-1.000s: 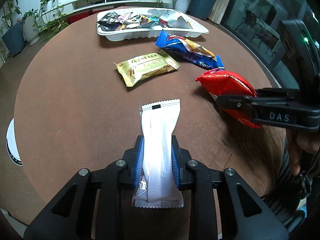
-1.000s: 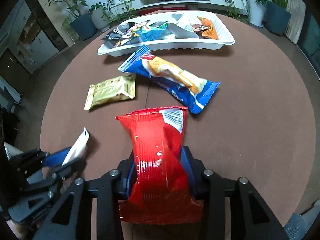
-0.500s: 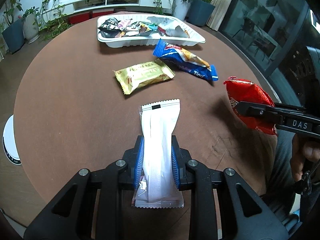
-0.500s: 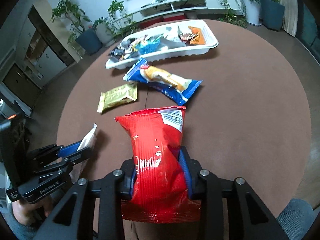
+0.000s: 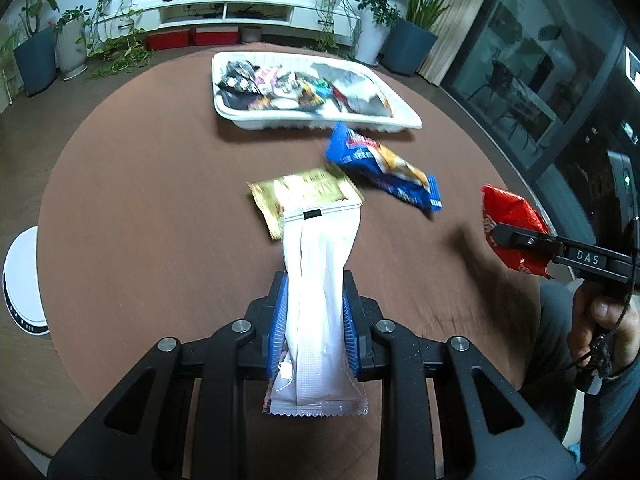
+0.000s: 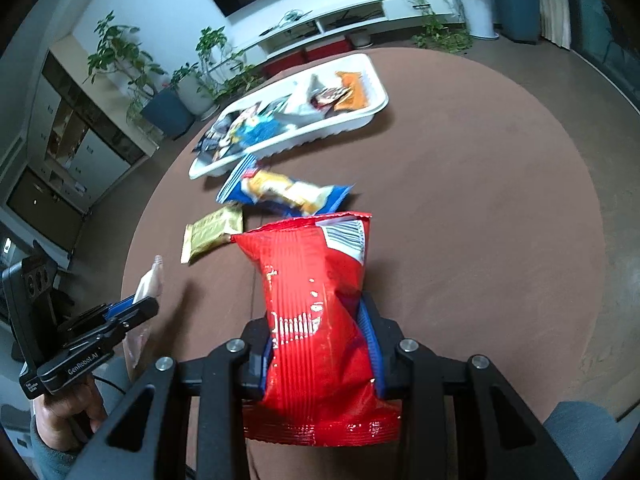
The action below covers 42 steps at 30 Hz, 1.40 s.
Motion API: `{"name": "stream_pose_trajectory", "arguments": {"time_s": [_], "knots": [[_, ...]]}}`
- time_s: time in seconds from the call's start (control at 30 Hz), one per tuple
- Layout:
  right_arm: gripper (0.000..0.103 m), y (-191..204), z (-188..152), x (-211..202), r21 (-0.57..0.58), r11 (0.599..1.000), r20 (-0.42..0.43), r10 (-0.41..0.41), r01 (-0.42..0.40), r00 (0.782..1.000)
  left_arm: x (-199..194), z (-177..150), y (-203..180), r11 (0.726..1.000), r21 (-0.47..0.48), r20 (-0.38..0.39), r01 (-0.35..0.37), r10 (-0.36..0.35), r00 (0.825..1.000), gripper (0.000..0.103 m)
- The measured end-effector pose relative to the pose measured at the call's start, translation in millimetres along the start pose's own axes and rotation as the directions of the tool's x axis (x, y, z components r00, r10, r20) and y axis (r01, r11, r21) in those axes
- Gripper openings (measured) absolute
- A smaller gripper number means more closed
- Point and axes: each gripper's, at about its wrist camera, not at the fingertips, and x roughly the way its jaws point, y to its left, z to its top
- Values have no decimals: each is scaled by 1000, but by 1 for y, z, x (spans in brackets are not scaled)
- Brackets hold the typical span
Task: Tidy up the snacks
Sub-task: 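Carry the white package and red chip bag over the white tray, then lower both snacks into the tray and open both grippers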
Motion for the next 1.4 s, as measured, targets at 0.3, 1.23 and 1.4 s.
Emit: {"name": "stream_pose_trajectory", "arguments": {"time_s": [0.3,1.23,1.4], "knots": [[38,-26,54,-18,53,998,92,-39,35,995,-7,67,14,1000,-20,85,-21,22,996,23],[38,41,245,122,-66,993,33,-95,97,995,140,254,14,997,40,64,-72,69,996,23],[38,33,249,149,-81,989,4,-121,121,993,169,254,24,996,42,36,-77,76,996,23]]}}
